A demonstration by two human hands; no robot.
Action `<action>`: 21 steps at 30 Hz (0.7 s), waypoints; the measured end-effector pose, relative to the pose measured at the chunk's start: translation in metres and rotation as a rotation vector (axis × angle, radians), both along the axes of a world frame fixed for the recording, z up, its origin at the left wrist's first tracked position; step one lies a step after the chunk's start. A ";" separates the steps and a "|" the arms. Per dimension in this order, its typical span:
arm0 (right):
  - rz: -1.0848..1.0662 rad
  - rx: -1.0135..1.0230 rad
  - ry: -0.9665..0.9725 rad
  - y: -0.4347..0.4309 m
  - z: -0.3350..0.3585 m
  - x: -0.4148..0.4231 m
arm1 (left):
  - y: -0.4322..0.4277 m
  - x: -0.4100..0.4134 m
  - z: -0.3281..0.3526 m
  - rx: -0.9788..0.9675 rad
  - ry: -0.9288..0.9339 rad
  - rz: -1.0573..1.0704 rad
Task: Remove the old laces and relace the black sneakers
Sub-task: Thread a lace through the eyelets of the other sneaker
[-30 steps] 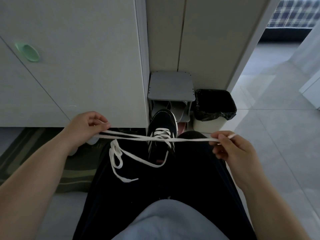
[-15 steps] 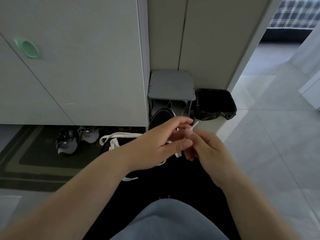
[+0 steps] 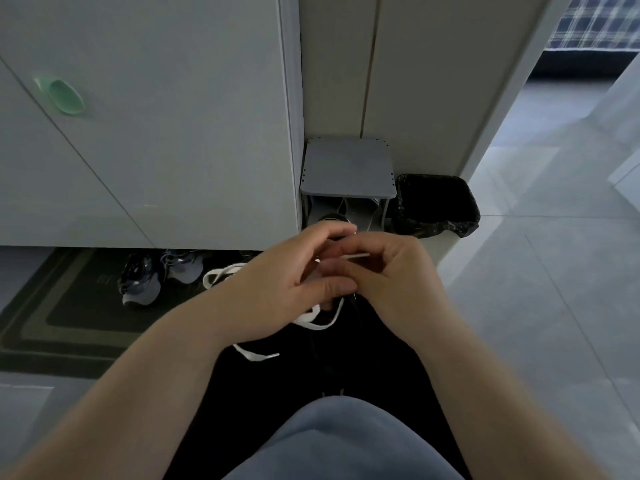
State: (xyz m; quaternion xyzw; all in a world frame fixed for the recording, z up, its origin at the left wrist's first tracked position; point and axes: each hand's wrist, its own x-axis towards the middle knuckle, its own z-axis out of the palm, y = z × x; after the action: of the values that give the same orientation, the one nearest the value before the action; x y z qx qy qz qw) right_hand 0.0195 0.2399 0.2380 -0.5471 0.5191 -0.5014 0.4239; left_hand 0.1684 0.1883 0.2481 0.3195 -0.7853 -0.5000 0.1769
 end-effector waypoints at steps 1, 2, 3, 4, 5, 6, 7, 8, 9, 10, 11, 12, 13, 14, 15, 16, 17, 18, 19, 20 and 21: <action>-0.013 -0.007 0.016 -0.003 -0.001 -0.001 | -0.001 0.001 0.002 -0.011 0.006 0.045; -0.026 -0.009 0.040 -0.005 -0.002 -0.002 | -0.003 0.003 0.005 -0.053 -0.007 0.097; -0.036 -0.005 0.073 -0.008 -0.003 -0.005 | -0.005 0.006 0.007 -0.121 -0.052 0.151; -0.045 0.008 0.109 -0.010 -0.006 -0.007 | -0.007 0.011 0.006 -0.197 -0.112 0.205; -0.058 0.031 0.149 -0.011 -0.010 -0.008 | -0.010 0.016 0.004 -0.258 -0.166 0.261; -0.076 0.064 0.217 -0.013 -0.015 -0.009 | -0.012 0.021 0.001 -0.302 -0.211 0.315; -0.093 0.098 0.329 -0.015 -0.021 -0.010 | -0.013 0.025 -0.004 -0.345 -0.257 0.365; -0.097 0.133 0.463 -0.016 -0.028 -0.009 | -0.015 0.028 -0.012 -0.420 -0.310 0.408; -0.086 0.172 0.587 -0.018 -0.036 -0.007 | -0.017 0.028 -0.020 -0.520 -0.369 0.425; -0.073 0.211 0.675 -0.018 -0.042 -0.003 | -0.019 0.028 -0.030 -0.608 -0.436 0.400; -0.070 0.243 0.727 -0.019 -0.046 0.001 | -0.020 0.024 -0.039 -0.655 -0.507 0.347; -0.080 0.260 0.758 -0.020 -0.049 0.006 | -0.020 0.020 -0.048 -0.669 -0.580 0.299; -0.099 0.264 0.784 -0.021 -0.050 0.010 | -0.019 0.015 -0.056 -0.676 -0.643 0.263; -0.110 0.265 0.813 -0.022 -0.050 0.014 | -0.019 0.011 -0.063 -0.679 -0.688 0.239; -0.106 0.269 0.840 -0.022 -0.051 0.017 | -0.019 0.008 -0.067 -0.678 -0.714 0.229; -0.089 0.278 0.858 -0.023 -0.050 0.018 | -0.019 0.007 -0.070 -0.682 -0.728 0.228; -0.068 0.293 0.859 -0.024 -0.051 0.019 | -0.019 0.007 -0.070 -0.685 -0.737 0.232; -0.051 0.311 0.839 -0.025 -0.051 0.020 | -0.018 0.008 -0.070 -0.685 -0.740 0.236; -0.039 0.327 0.802 -0.026 -0.052 0.019 | -0.017 0.008 -0.069 -0.686 -0.744 0.233; -0.033 0.338 0.753 -0.027 -0.052 0.019 | -0.017 0.009 -0.068 -0.687 -0.743 0.229; -0.033 0.342 0.701 -0.027 -0.053 0.018 | -0.017 0.008 -0.067 -0.683 -0.747 0.226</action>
State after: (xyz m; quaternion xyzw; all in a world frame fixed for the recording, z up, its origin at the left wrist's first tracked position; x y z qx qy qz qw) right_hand 0.0373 0.2125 0.1851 -0.5982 0.7174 -0.1971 0.2977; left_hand 0.1766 0.1709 0.1814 0.4830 -0.8739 -0.0449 0.0313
